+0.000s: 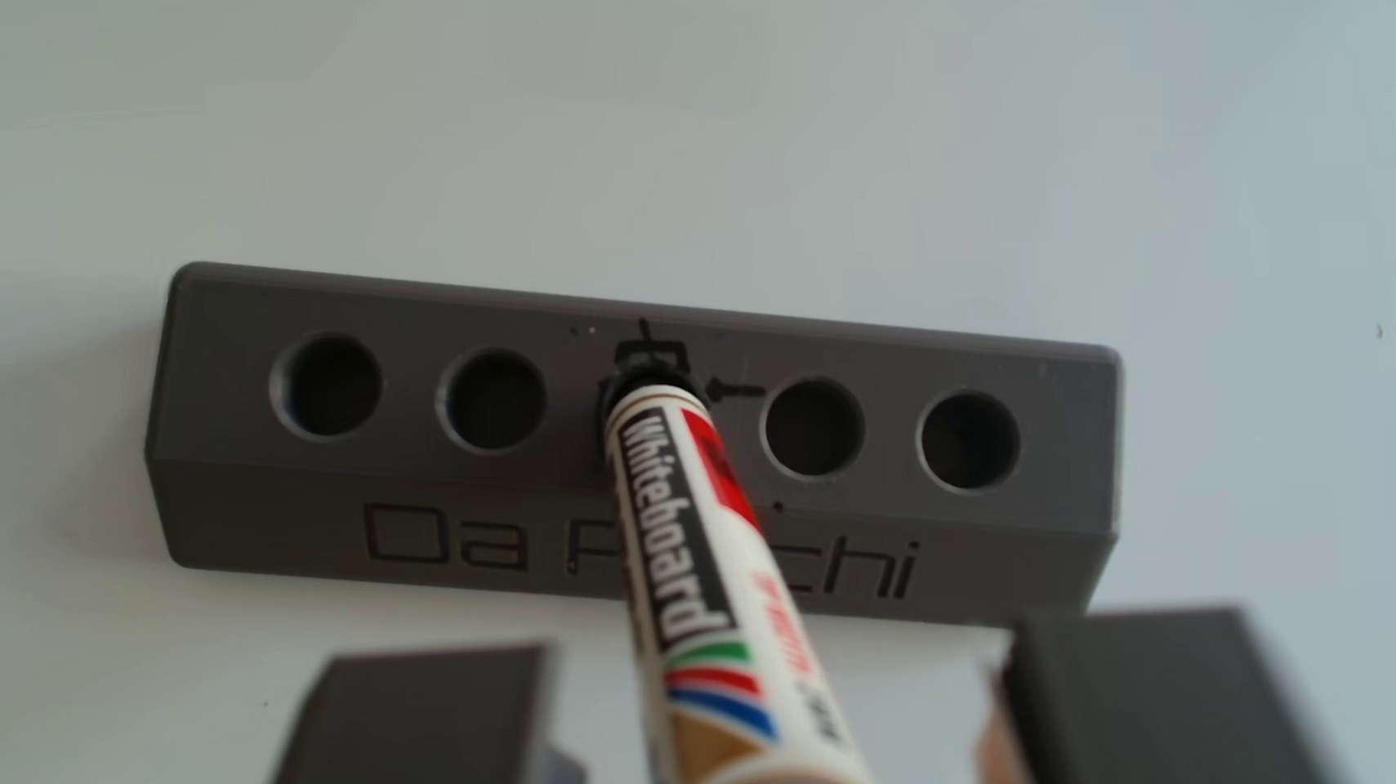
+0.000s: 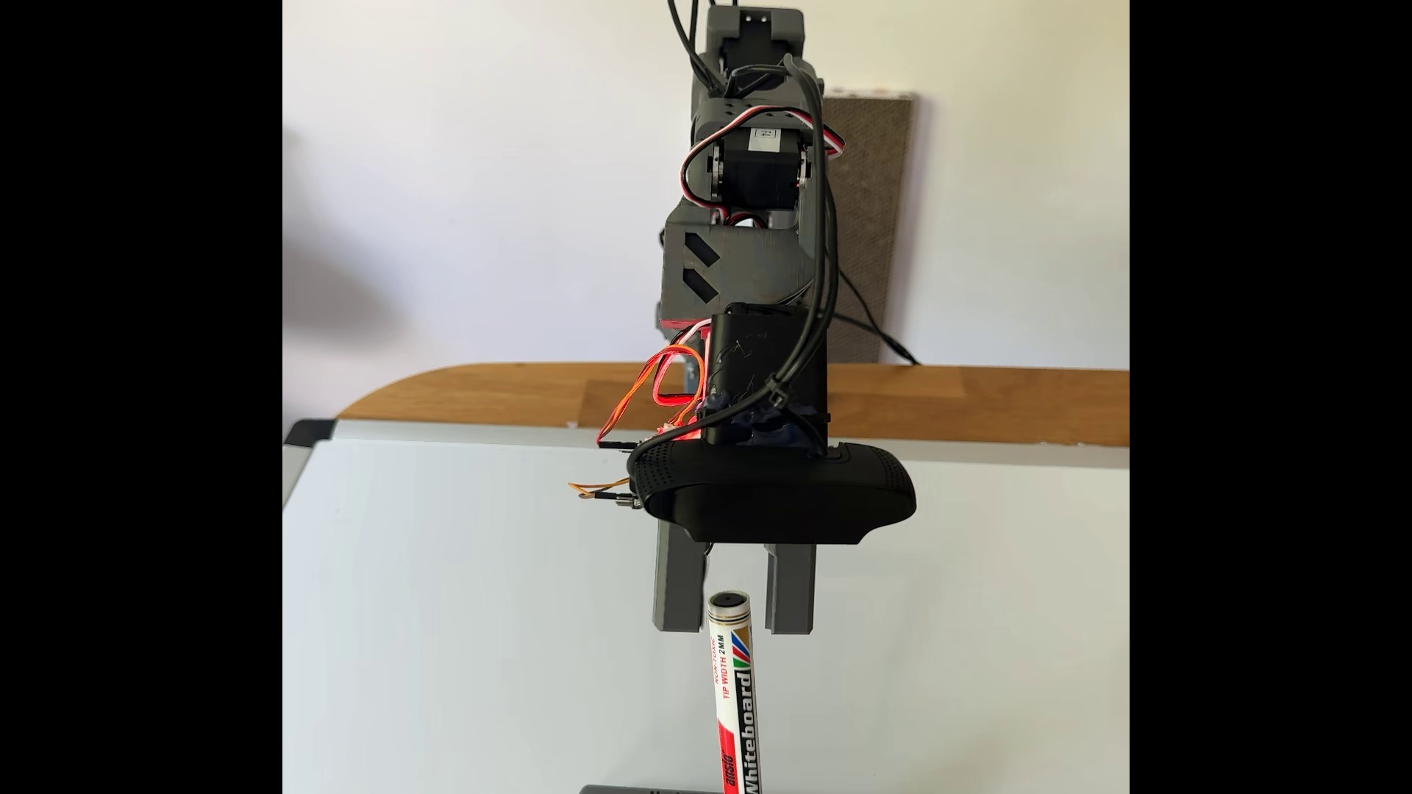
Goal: Draw a face
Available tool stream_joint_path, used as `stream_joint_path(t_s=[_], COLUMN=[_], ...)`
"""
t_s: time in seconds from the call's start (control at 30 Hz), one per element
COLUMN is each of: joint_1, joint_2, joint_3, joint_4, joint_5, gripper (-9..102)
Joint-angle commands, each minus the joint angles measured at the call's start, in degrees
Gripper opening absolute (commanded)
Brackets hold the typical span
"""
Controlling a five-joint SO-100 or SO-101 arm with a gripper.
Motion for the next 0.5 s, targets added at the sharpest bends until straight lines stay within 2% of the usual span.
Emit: stream_joint_path(t_s=[0.0, 0.47], joint_1=[0.7, 0.7], joint_2=[1.5, -0.6], joint_3=[-3.0, -3.5], joint_4=[-0.1, 1.9], joint_5=[-0.4, -0.3], gripper=[98, 98])
